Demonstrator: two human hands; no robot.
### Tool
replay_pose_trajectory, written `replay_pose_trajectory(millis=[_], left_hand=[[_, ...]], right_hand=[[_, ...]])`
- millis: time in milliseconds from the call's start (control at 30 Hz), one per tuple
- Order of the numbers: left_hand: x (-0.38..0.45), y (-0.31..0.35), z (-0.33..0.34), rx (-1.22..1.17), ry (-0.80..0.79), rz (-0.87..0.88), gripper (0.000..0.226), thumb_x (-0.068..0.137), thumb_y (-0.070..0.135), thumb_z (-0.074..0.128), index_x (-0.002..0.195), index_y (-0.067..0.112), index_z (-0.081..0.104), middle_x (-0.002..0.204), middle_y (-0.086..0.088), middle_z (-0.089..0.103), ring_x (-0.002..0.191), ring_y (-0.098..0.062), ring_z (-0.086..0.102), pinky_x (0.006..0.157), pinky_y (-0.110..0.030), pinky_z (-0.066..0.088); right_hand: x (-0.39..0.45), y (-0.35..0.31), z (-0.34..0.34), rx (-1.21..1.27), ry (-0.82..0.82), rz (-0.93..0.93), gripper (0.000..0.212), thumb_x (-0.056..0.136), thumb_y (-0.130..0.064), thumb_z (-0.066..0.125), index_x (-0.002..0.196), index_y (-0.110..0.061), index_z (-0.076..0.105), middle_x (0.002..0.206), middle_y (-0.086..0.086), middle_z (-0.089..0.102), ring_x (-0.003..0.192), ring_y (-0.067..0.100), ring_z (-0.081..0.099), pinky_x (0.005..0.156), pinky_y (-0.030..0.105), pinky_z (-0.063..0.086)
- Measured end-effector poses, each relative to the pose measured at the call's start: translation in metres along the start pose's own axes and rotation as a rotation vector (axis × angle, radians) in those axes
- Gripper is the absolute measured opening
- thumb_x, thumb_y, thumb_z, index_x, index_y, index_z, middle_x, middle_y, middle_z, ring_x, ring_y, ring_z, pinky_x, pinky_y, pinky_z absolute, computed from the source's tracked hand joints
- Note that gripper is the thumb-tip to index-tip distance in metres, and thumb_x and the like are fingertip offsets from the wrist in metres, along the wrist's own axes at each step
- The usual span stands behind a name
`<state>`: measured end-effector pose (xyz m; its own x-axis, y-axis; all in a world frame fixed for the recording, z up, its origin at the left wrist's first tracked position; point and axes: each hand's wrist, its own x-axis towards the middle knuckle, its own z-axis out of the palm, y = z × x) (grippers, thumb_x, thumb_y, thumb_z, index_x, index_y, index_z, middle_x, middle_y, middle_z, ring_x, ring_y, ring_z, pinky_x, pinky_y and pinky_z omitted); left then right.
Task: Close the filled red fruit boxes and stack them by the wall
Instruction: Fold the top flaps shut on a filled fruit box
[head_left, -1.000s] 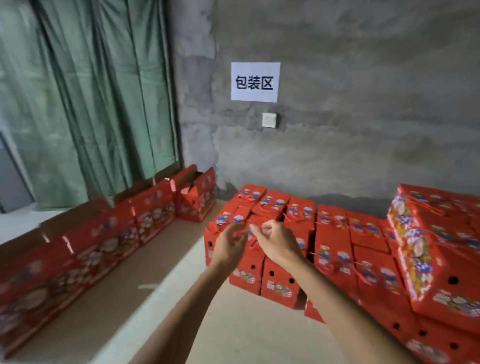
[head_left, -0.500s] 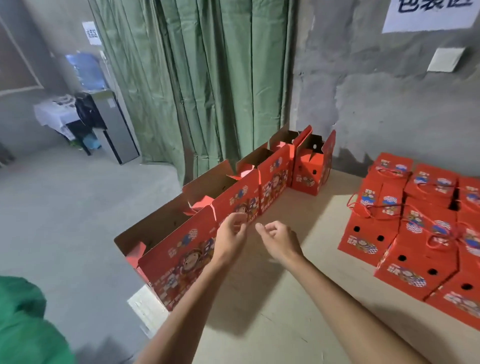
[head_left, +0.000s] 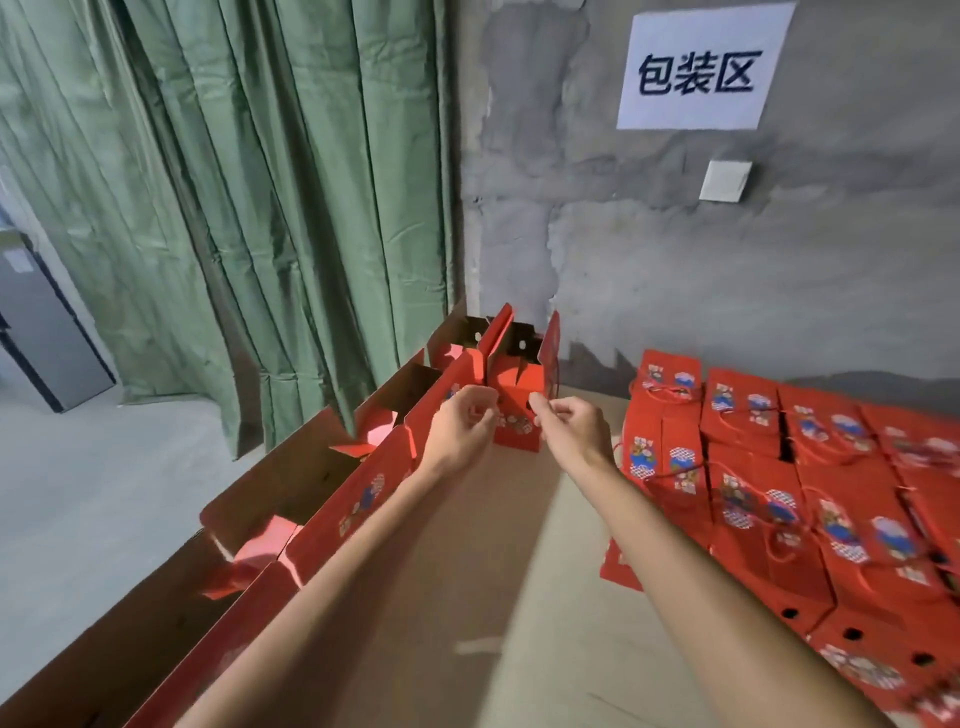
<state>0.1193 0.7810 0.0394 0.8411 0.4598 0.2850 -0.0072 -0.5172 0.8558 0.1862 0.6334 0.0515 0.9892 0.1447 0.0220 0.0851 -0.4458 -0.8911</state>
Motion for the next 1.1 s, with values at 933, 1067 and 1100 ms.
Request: replay_pose_trajectory(millis=[933,1067,1100], left_hand=[[0.299,-0.148,0.147,0.568,-0.016,-0.007,0.02,0.099,0.019,0.045,0.096,0.014,0.064,0.096,-0.011,0.067,0.089,-0.034,0.065,0.077,-0.038,0.05],[0.225,-0.113,0.121,0.376,0.048,0.099,0.02,0.095,0.023,0.054,0.087,0.013,0.069,0.079,-0.008,0.066,0.079,-0.031,0.063,0.067,-0.035,0.053],[0.2,-0.104,0.113,0.337,0.053,0.103,0.018,0.093,0.026,0.057,0.083,0.015,0.068,0.075,-0.006,0.065,0.078,-0.029,0.062,0.065,-0.033,0.049]], right_hand=[[0.322,0.141,0.126,-0.051,0.388,0.175,0.046,0.106,-0.036,0.053,0.064,-0.015,0.051,0.053,-0.001,0.056,0.05,0.021,0.059,0.048,0.029,0.038],[0.236,0.121,0.086,-0.068,0.487,0.196,0.059,0.102,-0.041,0.059,0.052,-0.019,0.037,0.045,-0.013,0.04,0.05,0.025,0.059,0.046,0.033,0.029],[0.211,0.117,0.076,-0.021,0.479,0.23,0.057,0.102,-0.045,0.058,0.055,-0.018,0.039,0.052,-0.006,0.046,0.059,0.034,0.061,0.052,0.033,0.033]])
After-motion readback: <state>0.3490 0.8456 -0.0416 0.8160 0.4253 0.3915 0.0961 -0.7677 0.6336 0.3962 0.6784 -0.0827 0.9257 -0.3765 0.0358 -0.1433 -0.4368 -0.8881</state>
